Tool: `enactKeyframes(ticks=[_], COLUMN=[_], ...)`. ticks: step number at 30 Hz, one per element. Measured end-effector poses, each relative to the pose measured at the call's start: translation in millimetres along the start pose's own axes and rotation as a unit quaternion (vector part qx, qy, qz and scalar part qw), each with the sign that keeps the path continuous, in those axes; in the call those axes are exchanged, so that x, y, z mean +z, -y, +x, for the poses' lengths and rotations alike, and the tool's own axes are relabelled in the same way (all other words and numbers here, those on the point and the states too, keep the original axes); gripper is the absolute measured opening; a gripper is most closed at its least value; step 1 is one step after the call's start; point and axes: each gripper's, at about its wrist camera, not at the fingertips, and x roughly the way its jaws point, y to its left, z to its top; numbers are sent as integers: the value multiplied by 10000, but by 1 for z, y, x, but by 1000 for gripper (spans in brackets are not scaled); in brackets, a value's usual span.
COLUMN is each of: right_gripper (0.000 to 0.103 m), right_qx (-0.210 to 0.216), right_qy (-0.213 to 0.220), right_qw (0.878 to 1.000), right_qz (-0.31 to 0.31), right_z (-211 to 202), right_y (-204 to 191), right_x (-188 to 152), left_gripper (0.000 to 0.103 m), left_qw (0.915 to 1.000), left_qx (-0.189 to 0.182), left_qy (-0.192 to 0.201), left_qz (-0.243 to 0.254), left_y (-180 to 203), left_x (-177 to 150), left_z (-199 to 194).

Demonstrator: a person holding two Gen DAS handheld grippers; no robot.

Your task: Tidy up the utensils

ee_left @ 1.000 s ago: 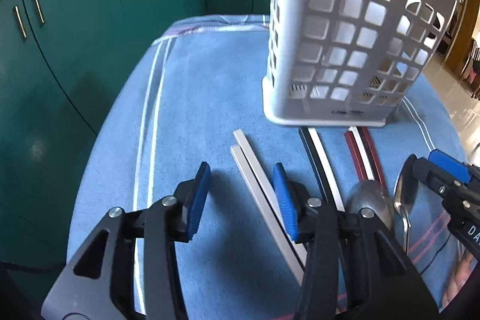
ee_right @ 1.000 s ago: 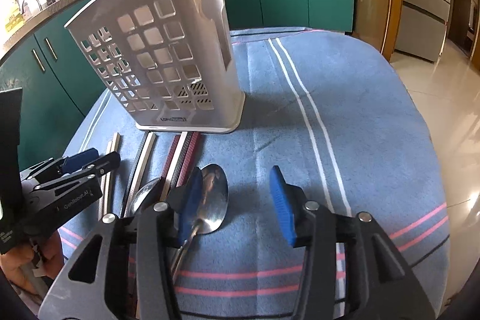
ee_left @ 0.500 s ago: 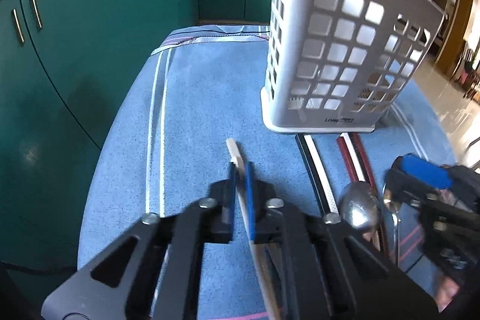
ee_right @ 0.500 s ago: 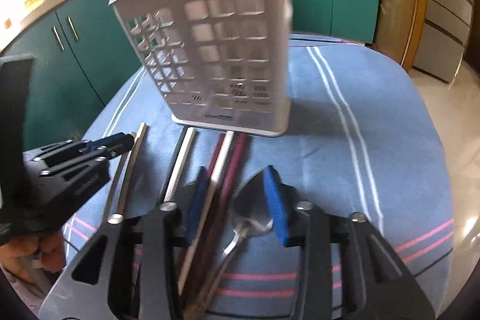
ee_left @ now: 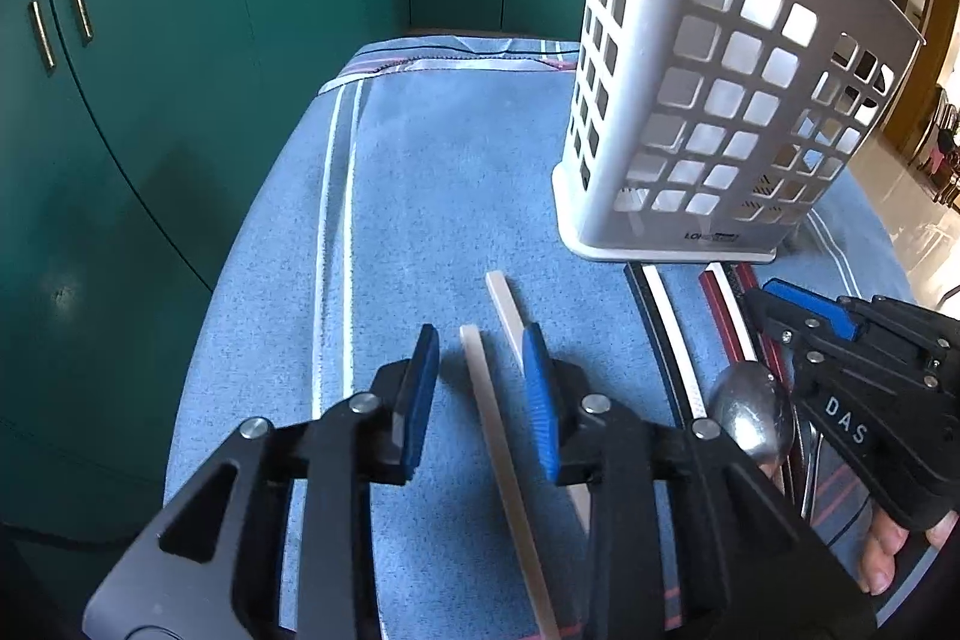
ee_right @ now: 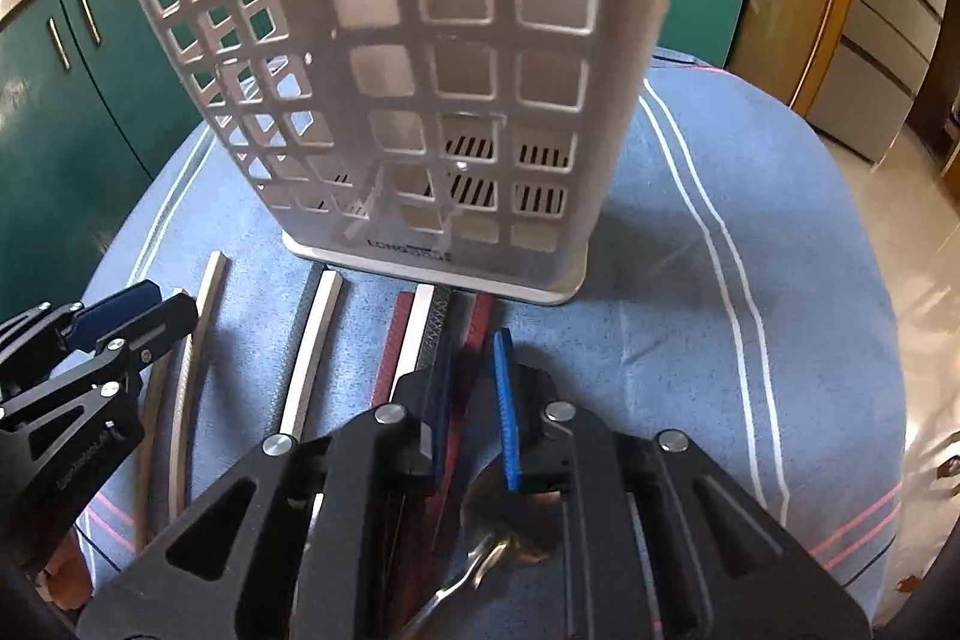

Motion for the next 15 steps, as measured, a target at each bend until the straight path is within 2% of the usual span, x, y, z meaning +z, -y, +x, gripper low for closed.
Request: enactKeyframes(ticks=[1, 3, 15], right_gripper=[10, 9, 7], right_qx=[1, 85, 56], right_qy=[-10, -35, 143], right_qw=[10000, 9999, 9999], right_qz=[23, 59, -16], right_z=[-1, -5, -25], right_y=[0, 2, -5], right_x=[-2, -6, -24], left_gripper=[23, 10, 8], left_qw=[10000, 10000, 9999], left_qx=[-25, -2, -87], left_qy=[-1, -17, 73], left_qz=[-2, 18, 81], left_y=[0, 0, 3], left_x=[0, -1, -3], left_z=[0, 1, -8])
